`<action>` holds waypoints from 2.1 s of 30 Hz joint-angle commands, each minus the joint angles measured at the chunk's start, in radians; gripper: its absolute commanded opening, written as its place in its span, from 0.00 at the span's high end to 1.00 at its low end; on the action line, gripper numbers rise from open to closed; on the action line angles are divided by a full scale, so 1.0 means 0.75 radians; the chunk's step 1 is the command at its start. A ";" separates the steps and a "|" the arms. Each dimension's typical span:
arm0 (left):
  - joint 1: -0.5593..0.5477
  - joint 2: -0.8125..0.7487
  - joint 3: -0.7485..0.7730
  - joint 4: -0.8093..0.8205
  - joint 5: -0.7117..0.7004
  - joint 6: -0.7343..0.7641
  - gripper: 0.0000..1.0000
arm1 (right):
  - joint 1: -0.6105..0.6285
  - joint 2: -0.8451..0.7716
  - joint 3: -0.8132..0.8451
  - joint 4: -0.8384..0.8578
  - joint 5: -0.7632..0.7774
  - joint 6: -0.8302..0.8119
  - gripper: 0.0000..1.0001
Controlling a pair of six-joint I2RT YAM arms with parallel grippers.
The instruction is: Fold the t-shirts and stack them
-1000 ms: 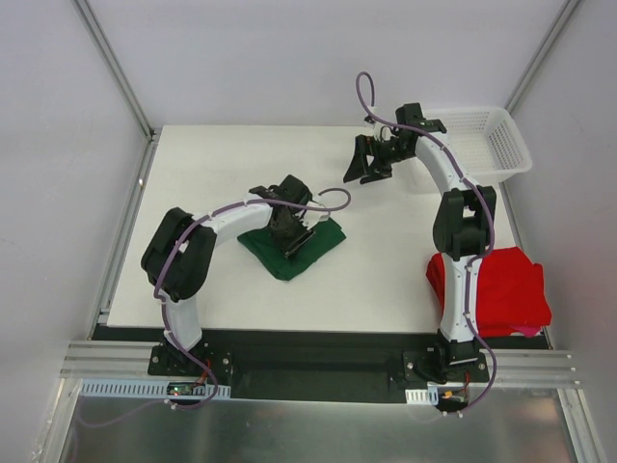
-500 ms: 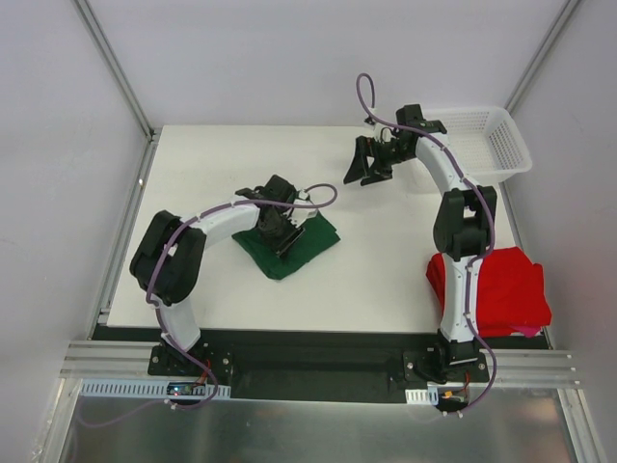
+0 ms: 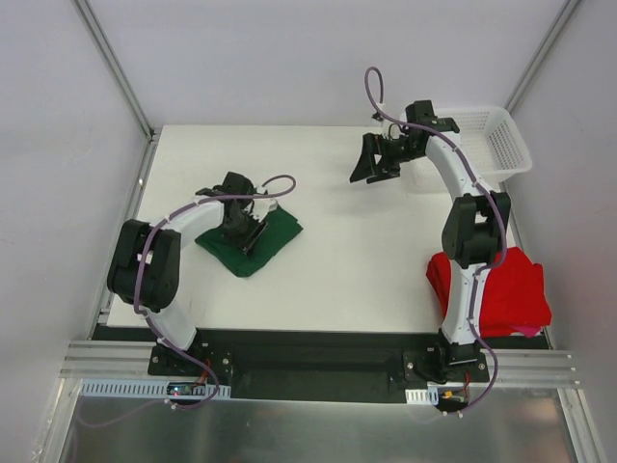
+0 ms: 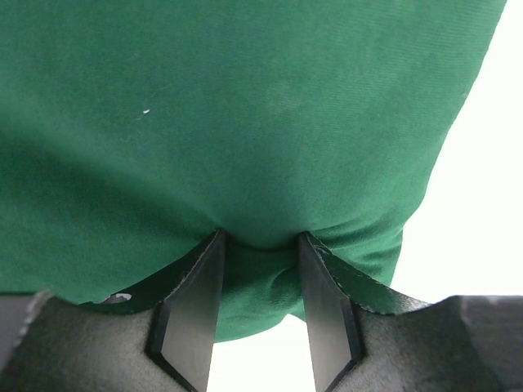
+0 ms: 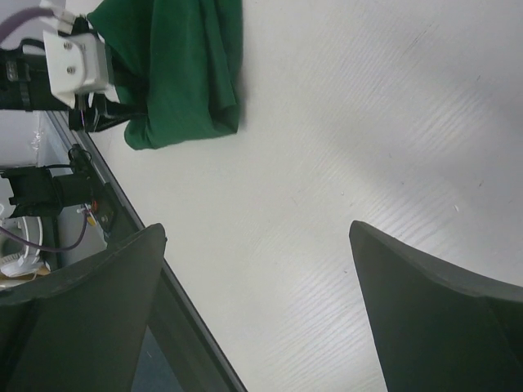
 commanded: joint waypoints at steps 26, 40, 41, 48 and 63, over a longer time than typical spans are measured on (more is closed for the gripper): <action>0.335 0.033 -0.057 -0.097 -0.290 0.654 0.53 | -0.028 -0.260 -0.114 -0.057 0.028 -0.094 0.00; 0.333 0.100 0.133 -0.184 -0.178 1.636 0.48 | -0.028 -0.283 -0.167 -0.063 0.046 -0.129 0.00; 0.333 0.090 0.146 -0.205 -0.144 1.677 0.48 | -0.026 -0.281 -0.167 -0.067 0.050 -0.131 0.00; 0.310 -0.065 0.129 -0.385 0.035 1.951 0.49 | -0.024 -0.274 -0.171 -0.068 0.055 -0.141 0.00; 0.298 0.466 1.512 -0.898 0.004 0.831 0.44 | 0.007 -0.248 -0.139 -0.061 0.055 -0.135 0.00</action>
